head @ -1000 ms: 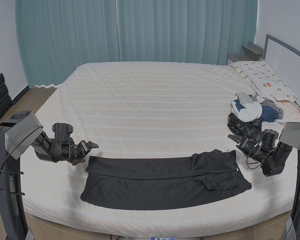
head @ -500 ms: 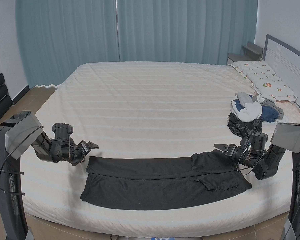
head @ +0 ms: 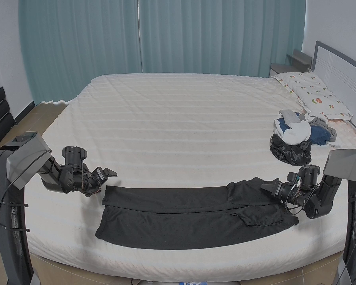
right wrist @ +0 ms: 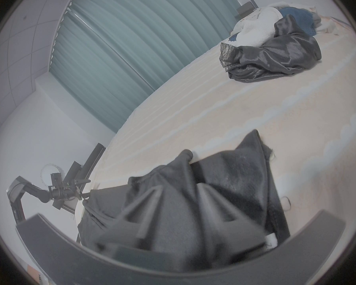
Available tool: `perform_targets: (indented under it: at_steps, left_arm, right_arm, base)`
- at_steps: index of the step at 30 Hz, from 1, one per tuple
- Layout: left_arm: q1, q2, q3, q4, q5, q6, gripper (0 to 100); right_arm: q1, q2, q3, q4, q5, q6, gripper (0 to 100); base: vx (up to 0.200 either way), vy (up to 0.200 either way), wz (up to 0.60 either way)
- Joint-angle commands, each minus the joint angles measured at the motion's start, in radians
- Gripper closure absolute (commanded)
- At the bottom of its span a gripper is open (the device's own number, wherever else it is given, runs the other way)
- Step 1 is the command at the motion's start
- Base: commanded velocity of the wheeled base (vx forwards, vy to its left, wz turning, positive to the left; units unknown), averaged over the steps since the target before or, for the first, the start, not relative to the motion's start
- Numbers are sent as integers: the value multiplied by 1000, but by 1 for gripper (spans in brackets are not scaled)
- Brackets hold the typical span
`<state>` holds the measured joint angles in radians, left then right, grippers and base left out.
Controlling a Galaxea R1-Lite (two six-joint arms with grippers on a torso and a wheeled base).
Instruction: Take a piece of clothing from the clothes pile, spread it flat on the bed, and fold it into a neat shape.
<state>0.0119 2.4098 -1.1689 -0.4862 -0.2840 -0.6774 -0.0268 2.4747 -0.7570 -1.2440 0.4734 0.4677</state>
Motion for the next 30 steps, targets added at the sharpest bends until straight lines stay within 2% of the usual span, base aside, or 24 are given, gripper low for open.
perform_targets:
  at_steps: [1, 4, 30]
  left_arm:
    - [0, 3, 0, 0, 0, -1, 0]
    - [0, 5, 0, 0, 0, 1, 0]
    - [0, 3, 0, 0, 0, -2, 0]
  right_arm:
    - [-18, -7, 42, -9, 1, -47, 100]
    - [-35, -11, 68, -11, 1, -89, 100]
    - [-56, -108, 156, 11, 2, -107, 100]
  base:
    - [0, 0, 0]
    - [0, 0, 0]
    - [0, 0, 0]
